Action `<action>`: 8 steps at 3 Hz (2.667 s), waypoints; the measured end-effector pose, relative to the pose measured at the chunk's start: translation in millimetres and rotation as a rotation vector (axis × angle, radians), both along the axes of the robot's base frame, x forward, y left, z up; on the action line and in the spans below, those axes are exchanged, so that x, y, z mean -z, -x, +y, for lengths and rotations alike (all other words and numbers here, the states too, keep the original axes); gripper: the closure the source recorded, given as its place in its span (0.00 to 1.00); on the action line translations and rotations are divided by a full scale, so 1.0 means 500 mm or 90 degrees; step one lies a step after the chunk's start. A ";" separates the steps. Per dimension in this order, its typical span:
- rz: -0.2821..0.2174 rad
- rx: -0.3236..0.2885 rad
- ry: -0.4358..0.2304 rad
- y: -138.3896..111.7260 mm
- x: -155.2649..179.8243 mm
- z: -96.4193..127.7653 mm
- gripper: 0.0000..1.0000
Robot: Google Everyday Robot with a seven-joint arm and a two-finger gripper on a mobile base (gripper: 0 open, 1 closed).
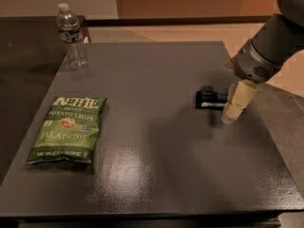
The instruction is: Move rxbar blueberry near green jalapeno chip bag
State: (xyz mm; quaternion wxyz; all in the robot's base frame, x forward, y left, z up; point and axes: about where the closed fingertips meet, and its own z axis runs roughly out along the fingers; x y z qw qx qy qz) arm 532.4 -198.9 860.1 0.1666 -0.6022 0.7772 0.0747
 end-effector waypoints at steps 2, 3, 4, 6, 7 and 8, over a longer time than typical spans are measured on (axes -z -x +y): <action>0.026 0.002 0.001 -0.004 0.044 0.006 0.00; 0.037 0.002 0.005 -0.006 0.053 0.012 0.02; 0.048 0.002 0.006 -0.005 0.057 0.014 0.18; 0.057 0.000 -0.006 -0.003 0.046 0.020 0.65; 0.058 -0.001 -0.014 0.000 0.039 0.025 0.89; 0.055 -0.003 -0.022 0.004 0.030 0.033 1.00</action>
Offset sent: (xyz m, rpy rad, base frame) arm 0.0019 0.0058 -0.0318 -0.0038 0.0697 -0.0029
